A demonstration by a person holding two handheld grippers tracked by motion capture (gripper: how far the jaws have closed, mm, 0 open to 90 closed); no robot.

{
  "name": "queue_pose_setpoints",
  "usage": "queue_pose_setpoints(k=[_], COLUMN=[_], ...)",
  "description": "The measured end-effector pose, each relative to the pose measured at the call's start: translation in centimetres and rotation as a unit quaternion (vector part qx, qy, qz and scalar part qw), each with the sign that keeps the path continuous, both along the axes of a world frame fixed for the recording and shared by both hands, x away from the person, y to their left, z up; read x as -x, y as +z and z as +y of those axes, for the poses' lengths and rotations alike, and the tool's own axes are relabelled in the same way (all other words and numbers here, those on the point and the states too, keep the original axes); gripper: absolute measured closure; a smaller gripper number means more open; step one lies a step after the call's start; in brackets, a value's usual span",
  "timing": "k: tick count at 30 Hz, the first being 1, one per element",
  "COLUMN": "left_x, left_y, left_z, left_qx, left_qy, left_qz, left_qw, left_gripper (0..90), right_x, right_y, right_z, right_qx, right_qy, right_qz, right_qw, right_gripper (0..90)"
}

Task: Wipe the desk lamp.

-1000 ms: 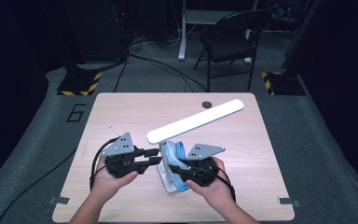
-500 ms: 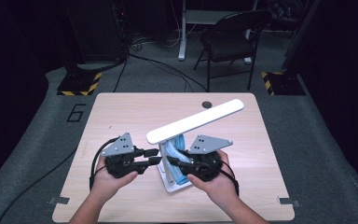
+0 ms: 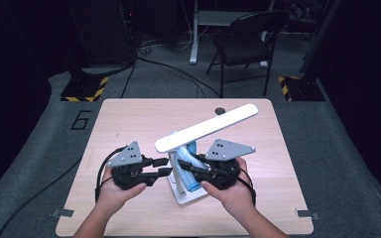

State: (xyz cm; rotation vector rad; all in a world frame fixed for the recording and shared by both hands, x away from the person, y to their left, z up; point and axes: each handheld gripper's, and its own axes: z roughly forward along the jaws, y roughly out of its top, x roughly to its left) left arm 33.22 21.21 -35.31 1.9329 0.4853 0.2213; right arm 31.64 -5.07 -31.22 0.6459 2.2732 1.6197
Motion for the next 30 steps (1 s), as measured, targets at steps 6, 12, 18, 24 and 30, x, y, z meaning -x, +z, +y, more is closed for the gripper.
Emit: queue_pose_setpoints(k=[6, 12, 18, 24, 30], left_x=[-0.4, -0.9, -0.9, -0.9, -1.0], left_y=[-0.7, -1.3, -1.6, -2.1, -2.9], left_z=[-0.4, -0.6, -0.7, -1.0, -1.3], left_qx=[0.002, 0.011, 0.018, 0.011, 0.011], left_qy=[0.005, 0.009, 0.001, 0.007, 0.009], left_qz=[0.005, 0.008, 0.003, 0.006, 0.002], left_qw=[1.0000, 0.9999, 0.9998, 0.9999, 0.9999], left_gripper=[51.6, 46.9, 43.8, 41.6, 40.4], right_x=[0.0, 0.0, 0.1, 0.1, 0.0], right_y=[-0.2, -0.5, -0.7, -0.7, -0.6], right_z=[-0.3, -0.5, -0.7, -0.6, -0.8], right_qx=[-0.011, -0.025, -0.033, -0.030, -0.032], right_qy=[-0.007, -0.016, -0.020, -0.023, -0.028], right_qz=[-0.005, -0.007, -0.011, -0.013, -0.012], right_qw=[0.9999, 0.9995, 0.9992, 0.9992, 0.9990], right_gripper=[72.5, 72.6, 72.7, 72.8, 72.7])
